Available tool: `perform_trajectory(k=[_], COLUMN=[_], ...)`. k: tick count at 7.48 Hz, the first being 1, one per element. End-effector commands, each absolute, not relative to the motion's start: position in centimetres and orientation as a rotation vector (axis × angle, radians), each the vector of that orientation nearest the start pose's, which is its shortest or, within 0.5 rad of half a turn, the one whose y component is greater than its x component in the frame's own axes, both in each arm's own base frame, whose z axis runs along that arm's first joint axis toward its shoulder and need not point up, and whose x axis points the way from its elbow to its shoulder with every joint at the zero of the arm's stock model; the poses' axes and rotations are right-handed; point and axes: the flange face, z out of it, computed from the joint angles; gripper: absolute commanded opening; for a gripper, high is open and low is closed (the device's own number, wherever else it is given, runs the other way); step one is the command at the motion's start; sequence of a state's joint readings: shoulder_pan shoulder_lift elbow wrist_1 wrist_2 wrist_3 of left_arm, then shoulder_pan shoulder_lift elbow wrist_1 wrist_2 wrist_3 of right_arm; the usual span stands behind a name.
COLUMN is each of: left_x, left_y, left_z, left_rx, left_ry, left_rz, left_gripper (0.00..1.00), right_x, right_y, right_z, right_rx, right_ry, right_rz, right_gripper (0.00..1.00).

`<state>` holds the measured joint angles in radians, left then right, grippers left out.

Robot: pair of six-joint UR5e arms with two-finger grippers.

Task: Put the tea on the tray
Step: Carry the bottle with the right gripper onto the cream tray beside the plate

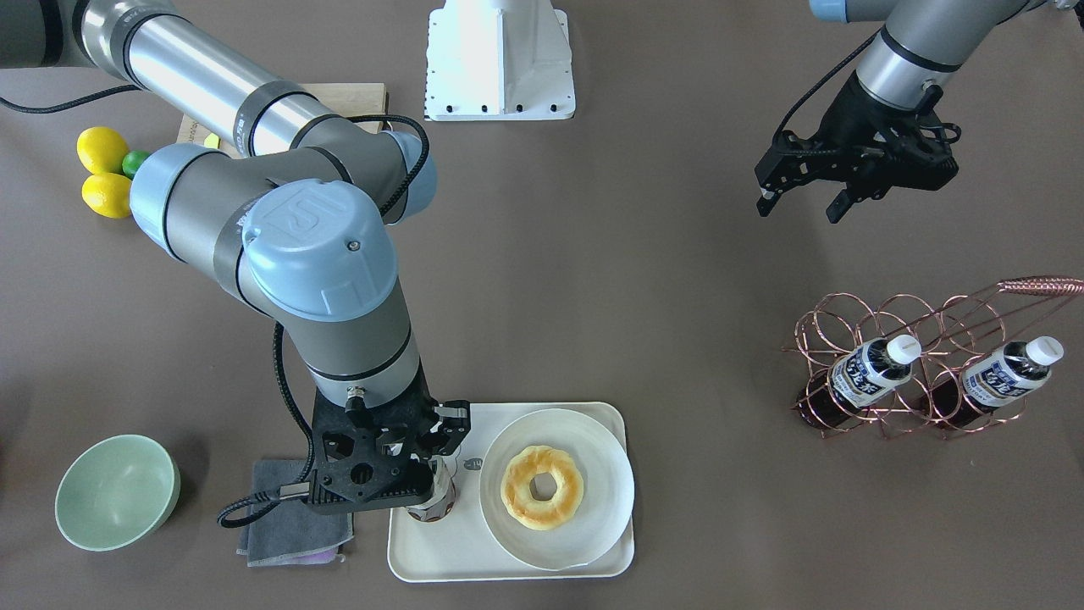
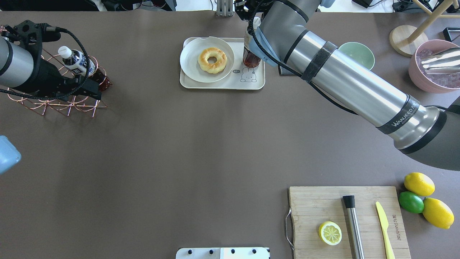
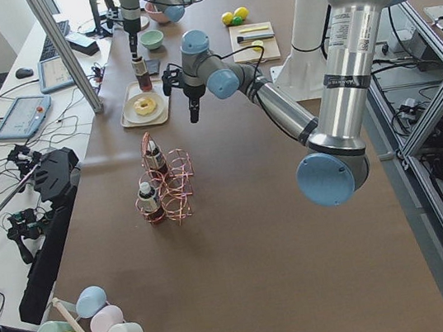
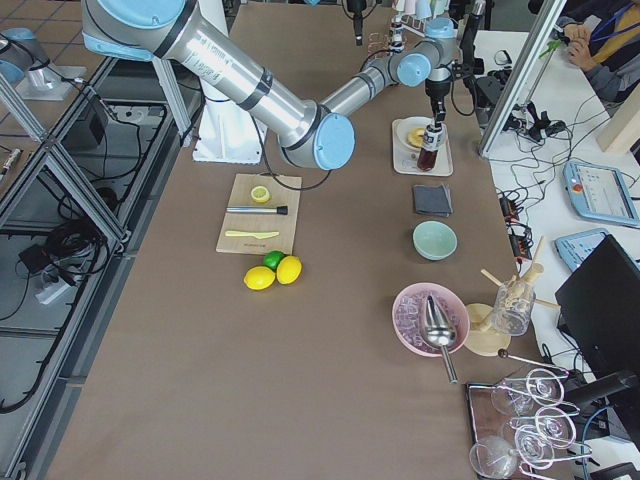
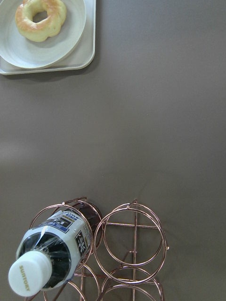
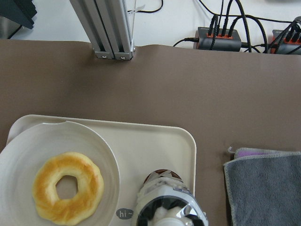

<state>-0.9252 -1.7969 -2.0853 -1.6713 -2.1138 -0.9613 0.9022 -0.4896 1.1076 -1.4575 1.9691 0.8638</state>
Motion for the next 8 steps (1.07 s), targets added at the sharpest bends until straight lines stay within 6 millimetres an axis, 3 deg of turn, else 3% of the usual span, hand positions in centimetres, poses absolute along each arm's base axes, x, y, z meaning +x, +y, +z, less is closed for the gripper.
perform_trajectory(k=[1,2,3,4,5,6,7,8], left_x=[24.5,24.7,24.6,24.5,22.1,17.4,14.4,9.1], left_y=[-46.0,-45.8,-45.8,-45.9,-46.0,-47.7,-48.4,-48.4], left_z=[29.4,29.3,29.3,29.3,31.1,32.6,34.6,38.4], left_rx=[0.195,0.192,0.19,0.185,0.16,0.135,0.141,0.185], left_ry=[0.944,0.946,0.946,0.946,0.916,0.916,0.905,0.851], left_rz=[-0.076,-0.08,-0.086,-0.107,-0.152,-0.147,-0.042,-0.007], left_gripper=[0.97,0.97,0.97,0.97,0.96,0.96,0.96,0.96], right_x=[-44.1,-44.2,-44.0,-42.9,-39.7,-36.4,-31.2,-26.0], right_y=[-70.8,-70.8,-70.8,-70.9,-71.4,-70.9,-70.3,-69.2], right_z=[13.5,13.9,13.5,12.8,12.3,14.3,17.0,20.7], right_rx=[0.238,0.243,0.246,0.239,0.205,0.21,0.23,0.237], right_ry=[-0.795,-0.788,-0.79,-0.788,-0.821,-0.811,-0.809,-0.83], right_rz=[0.02,-0.003,-0.005,0.006,-0.004,-0.036,-0.095,-0.145], right_gripper=[0.16,0.63,0.98,0.99,0.99,0.99,0.99,0.99])
